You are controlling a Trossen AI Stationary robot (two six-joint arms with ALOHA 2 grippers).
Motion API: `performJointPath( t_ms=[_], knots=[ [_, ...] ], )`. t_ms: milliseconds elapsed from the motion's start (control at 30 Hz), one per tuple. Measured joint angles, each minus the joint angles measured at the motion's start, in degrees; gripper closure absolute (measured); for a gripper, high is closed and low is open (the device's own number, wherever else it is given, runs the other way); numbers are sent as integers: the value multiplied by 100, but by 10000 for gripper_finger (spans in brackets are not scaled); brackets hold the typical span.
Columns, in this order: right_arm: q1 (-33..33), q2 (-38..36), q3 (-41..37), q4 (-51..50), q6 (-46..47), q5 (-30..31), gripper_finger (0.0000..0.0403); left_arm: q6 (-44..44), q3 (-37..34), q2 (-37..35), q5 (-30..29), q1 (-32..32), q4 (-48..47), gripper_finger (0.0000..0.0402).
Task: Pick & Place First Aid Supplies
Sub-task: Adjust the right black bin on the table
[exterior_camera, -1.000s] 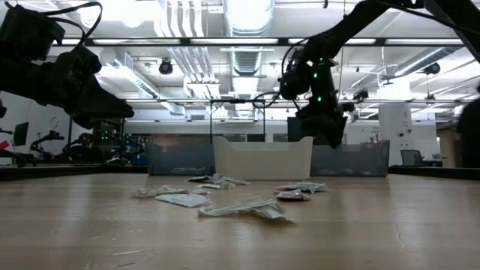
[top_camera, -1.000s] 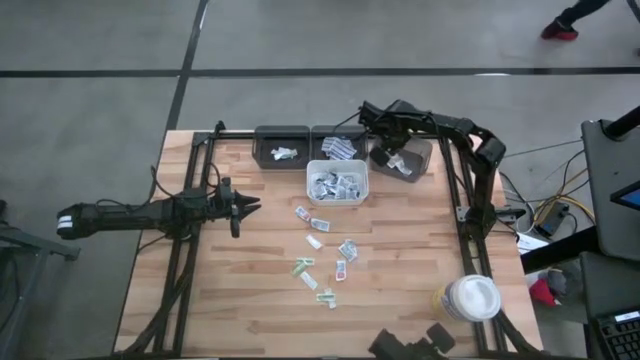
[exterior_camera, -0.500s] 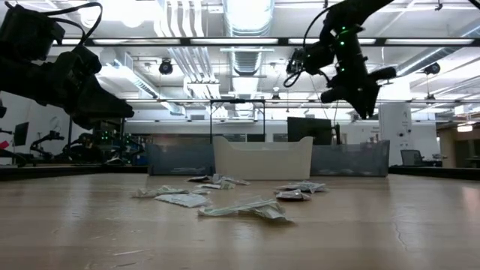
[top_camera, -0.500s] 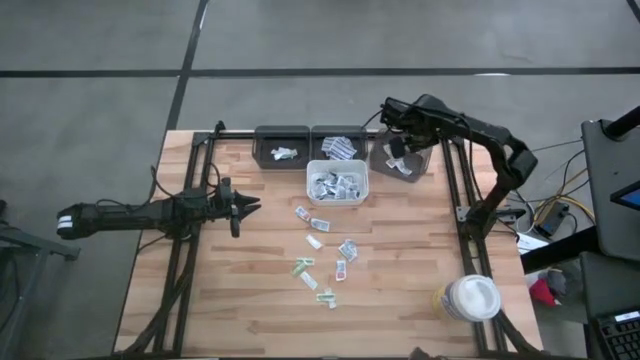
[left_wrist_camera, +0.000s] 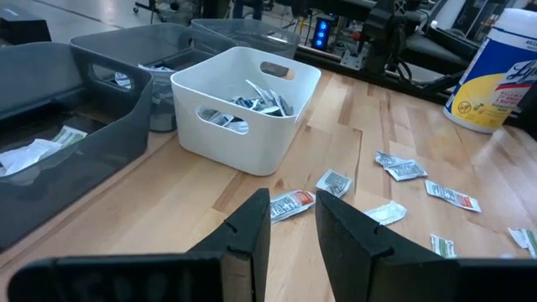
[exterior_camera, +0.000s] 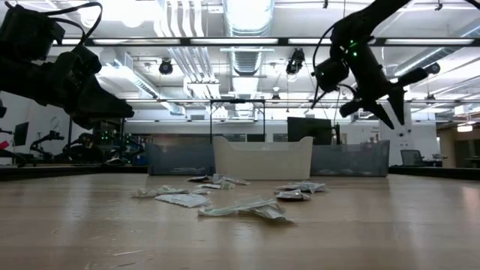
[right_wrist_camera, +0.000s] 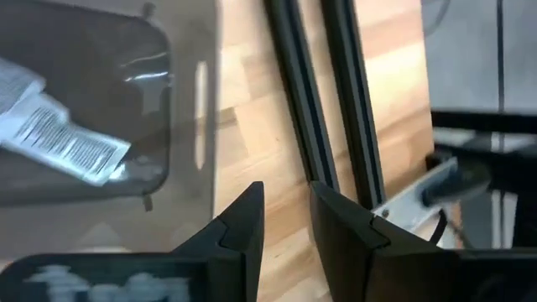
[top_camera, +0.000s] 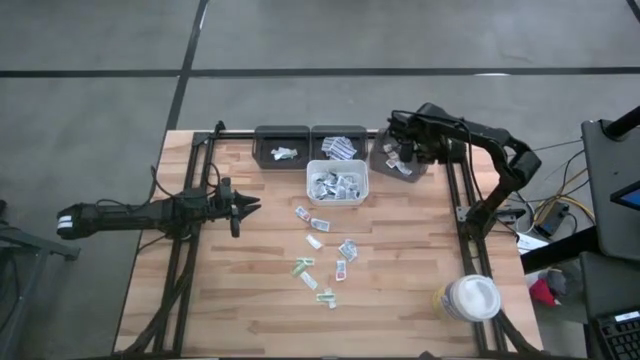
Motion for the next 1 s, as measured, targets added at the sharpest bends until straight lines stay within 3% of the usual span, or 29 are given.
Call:
performJointPath(
  t_ms=[433,767,1000],
  knots=[
    [-285,0,-239,74,1286,-82,266,6,0,2,0,1,0,307],
    [-508,0,-239,821,1096,-79,249,8,-2,0,0,1,-2,307],
    [-723,0,-239,751,899,-75,238,-3,-2,0,2,1,0,307]
  ],
)
